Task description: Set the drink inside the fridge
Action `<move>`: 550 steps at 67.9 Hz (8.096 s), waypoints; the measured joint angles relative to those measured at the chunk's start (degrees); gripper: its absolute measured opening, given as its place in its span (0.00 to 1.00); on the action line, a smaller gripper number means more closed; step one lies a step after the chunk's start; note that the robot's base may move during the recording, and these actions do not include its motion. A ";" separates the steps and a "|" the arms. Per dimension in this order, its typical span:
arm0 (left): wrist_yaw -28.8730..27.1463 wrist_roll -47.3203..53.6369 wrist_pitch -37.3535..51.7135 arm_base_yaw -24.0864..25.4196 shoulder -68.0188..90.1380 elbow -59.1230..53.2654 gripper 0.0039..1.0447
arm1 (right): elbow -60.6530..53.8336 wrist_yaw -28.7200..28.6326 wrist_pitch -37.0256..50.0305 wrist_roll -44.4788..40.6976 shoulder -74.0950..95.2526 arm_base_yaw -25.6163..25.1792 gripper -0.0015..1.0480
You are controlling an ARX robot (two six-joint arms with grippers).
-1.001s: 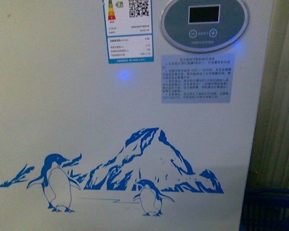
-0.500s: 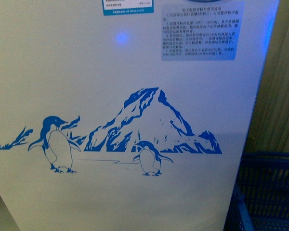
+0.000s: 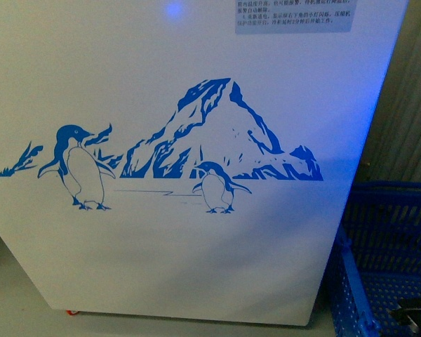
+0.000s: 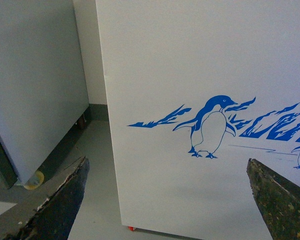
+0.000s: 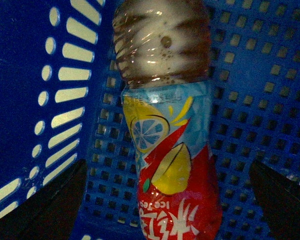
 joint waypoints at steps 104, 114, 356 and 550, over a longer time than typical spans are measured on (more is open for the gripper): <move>0.00 0.00 0.00 0.00 0.00 0.00 0.92 | -13.55 -0.66 -1.33 12.37 -22.10 -1.11 0.30; 0.00 0.00 0.00 0.00 0.00 0.00 0.92 | -20.02 -1.01 -9.20 13.16 -43.65 -1.60 0.30; 16.26 -3.10 32.06 1.01 46.31 13.75 0.92 | -21.81 38.64 -15.98 3.82 -128.34 32.81 0.29; -0.17 0.50 37.42 -0.15 50.71 12.02 0.03 | 0.72 -14.67 -66.97 -12.31 -109.77 18.82 0.28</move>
